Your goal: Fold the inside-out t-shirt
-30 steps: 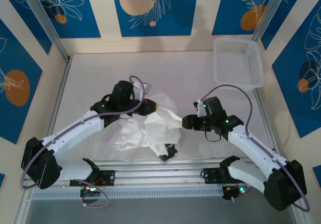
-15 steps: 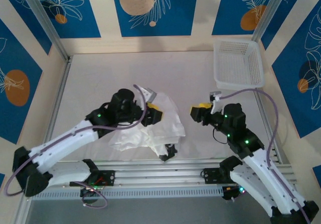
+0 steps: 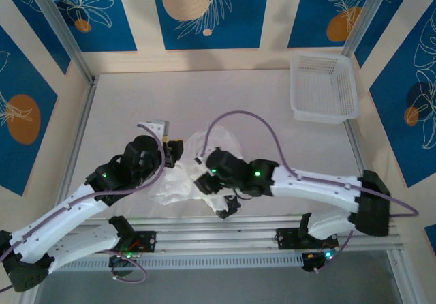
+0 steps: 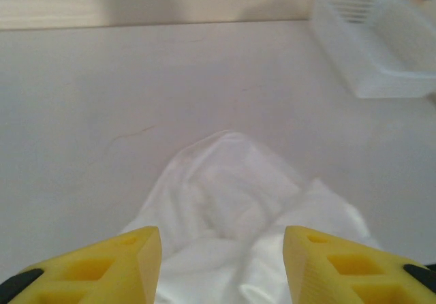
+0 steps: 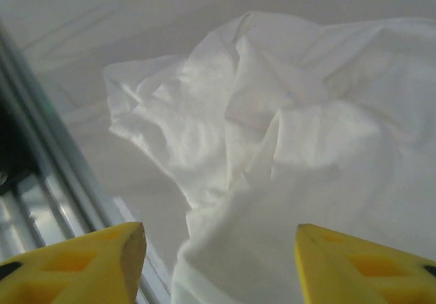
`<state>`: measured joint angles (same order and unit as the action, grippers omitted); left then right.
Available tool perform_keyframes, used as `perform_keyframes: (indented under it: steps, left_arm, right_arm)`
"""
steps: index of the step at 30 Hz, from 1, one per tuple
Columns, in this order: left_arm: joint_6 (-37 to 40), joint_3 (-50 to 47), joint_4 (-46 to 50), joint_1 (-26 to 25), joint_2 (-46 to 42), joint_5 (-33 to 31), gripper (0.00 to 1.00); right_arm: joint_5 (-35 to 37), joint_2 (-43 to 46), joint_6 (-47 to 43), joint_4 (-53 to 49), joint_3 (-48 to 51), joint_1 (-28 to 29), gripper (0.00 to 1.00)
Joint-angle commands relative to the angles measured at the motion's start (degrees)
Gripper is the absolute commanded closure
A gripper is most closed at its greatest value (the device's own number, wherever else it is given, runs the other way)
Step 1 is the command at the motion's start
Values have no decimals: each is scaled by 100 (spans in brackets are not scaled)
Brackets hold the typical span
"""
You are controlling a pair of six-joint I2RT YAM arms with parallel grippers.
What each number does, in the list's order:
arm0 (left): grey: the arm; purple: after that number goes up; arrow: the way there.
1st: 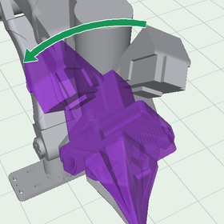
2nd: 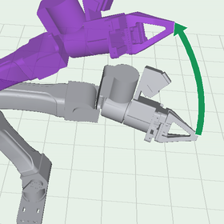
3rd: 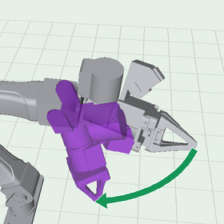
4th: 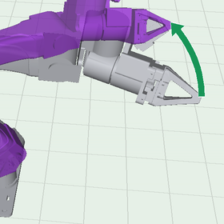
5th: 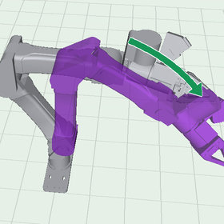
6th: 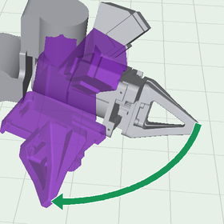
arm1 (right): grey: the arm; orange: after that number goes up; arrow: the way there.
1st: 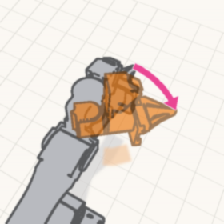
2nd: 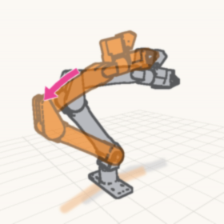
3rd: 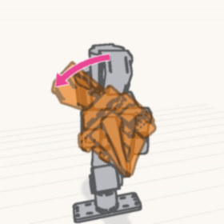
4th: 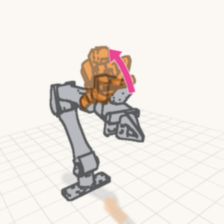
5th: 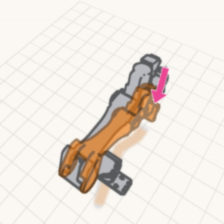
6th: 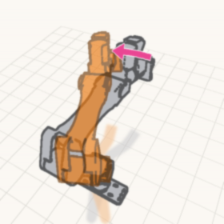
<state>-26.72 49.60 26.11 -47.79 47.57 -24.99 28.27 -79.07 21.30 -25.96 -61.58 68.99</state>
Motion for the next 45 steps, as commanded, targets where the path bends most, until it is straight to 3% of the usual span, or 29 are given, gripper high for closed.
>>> perform_keyframes:
  steps: [1, 5, 9, 13, 18, 19, 24, 26, 28, 29, 35, 37, 38, 39, 40, 45]
  left_arm:
    - [-471, -115, 468, 48, -261, -679, 50]
    - [-512, -187, 586, 65, -461, -794, 49]
    - [-530, -204, 652, 86, -475, -758, 48]
    - [-618, -271, 685, 106, -435, -653, 48]
    - [-895, -356, 905, 176, -278, -235, 47]
    - [-1004, -421, 933, 194, -206, -33, 46]
    - [-1439, -954, 623, 620, 618, 1851, 44]
    - [-1551, -1144, 390, 784, 1139, 2464, 37]
    - [-1534, -1239, 139, 816, 1679, 2778, 22]
    - [-1506, -1236, 86, 817, 1929, 2874, 20]
    - [-1467, -1271, -349, 806, 3216, 2780, 20]
    - [-1503, -1366, -753, 805, 3497, 2976, 37]
    - [-1503, -1362, -844, 809, 3581, 3029, 54]
    - [-1503, -1326, -868, 806, 3572, 3016, 85]
    - [-1489, -1272, -846, 811, 3425, 2942, 100]
    - [-759, -28, 416, 1314, 1885, 2073, 100]
  right_arm:
    - [1395, -631, 1051, -1202, -641, 276, 32]
    - [1572, -1401, 1209, -1926, -1270, 356, 29]
    - [1764, -1599, 1376, -2278, -1331, 348, 37]
    - [1559, -1491, 1445, -2302, -1110, 299, 56]
    - [1444, -1258, 1509, -2215, -944, 287, 96]
    - [1467, -1150, 1462, -2196, -935, 264, 100]
    - [1566, 114, 1230, -1751, -678, -145, 100]
    - [1339, 869, 1175, -1184, -264, -479, 100]
    - [744, 1559, 1236, -701, 190, -971, 100]
    - [486, 1766, 1249, -548, 353, -1155, 100]
    - [14, 2166, 1214, -414, 630, -1405, 100]
    - [-10, 2193, 1238, -421, 641, -1417, 100]
    - [3, 2210, 1239, -424, 647, -1428, 100]
    - [19, 2243, 1236, -444, 628, -1464, 100]
    - [21, 2304, 1214, -484, 585, -1532, 100]
    - [368, 2933, 652, -737, -1, -2024, 100]
